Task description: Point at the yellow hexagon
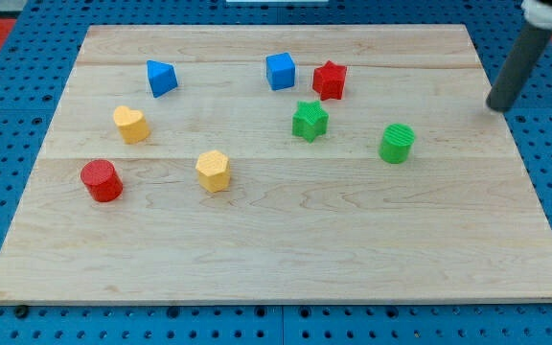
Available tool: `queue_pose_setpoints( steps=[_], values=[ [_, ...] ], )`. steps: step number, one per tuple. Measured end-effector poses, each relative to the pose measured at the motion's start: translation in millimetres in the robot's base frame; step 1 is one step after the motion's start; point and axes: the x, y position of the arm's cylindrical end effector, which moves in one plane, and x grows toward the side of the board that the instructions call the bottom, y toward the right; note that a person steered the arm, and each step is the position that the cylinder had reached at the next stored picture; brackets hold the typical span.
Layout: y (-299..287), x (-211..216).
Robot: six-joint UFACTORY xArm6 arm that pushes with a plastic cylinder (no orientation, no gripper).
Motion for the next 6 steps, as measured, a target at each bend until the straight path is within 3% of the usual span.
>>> queue_pose_setpoints(
  steps=[2, 3, 5, 6],
  values=[
    [-37, 120],
    [-116, 163],
    [-230, 177],
    [-305, 138]
  ],
)
